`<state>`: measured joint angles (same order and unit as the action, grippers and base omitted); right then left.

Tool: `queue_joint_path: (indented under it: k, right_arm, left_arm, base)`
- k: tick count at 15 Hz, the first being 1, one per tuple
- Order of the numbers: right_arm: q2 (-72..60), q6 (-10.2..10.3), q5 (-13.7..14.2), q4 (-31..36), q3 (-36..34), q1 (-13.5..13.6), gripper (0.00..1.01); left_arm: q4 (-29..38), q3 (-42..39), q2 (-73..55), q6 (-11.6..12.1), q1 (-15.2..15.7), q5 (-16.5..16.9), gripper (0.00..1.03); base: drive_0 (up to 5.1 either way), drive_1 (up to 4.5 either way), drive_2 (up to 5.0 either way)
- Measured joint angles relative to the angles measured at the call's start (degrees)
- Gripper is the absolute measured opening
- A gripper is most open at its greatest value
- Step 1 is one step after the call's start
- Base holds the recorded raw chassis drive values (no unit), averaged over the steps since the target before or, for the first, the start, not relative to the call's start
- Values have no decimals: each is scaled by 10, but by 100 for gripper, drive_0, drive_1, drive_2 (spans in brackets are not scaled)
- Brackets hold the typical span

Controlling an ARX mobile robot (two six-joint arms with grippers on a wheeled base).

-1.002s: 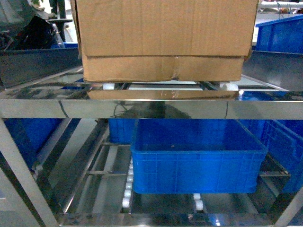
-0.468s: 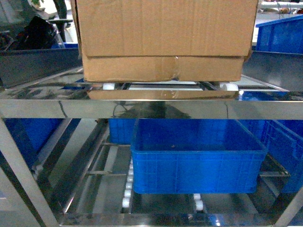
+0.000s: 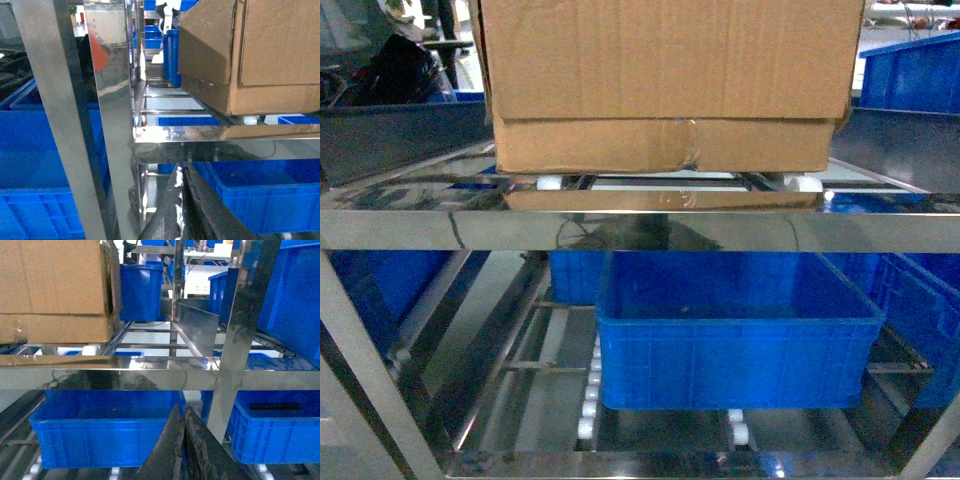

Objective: Sort boxes to right shelf from conveyor

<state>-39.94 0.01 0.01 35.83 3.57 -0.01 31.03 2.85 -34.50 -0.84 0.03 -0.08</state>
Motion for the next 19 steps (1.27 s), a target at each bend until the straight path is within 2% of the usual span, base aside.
queue_joint_path:
  k: [1, 2, 7, 11, 17, 18, 19]
  right_arm:
    - [22, 0, 0, -18, -5, 0, 2]
    - [24, 0, 0, 17, -23, 0, 2]
    - [143, 0, 0, -106, -27, 0, 2]
    - [186, 0, 0, -141, -27, 0, 2]
    - [283, 0, 0, -242, -27, 0, 2]
    - [293, 0, 0, -251, -27, 0, 2]
    - [302, 0, 0, -260, -27, 0, 2]
  left_arm:
    - [5, -8, 14, 0, 0, 0, 2]
    - [4, -19, 23, 0, 0, 0, 2]
    - [-100, -19, 132, 0, 0, 0, 2]
    - [-131, -20, 168, 0, 0, 0, 2]
    - [-214, -19, 249, 0, 0, 0, 2]
    - [-305, -19, 306, 0, 0, 1, 2]
    - [-304, -19, 342, 0, 0, 1, 2]
  base:
    - [0, 0, 0]
    - [0, 0, 0]
    - [0, 0, 0]
    - [0, 0, 0]
    - [0, 0, 0]
    - [0, 0, 0]
    - [0, 0, 0]
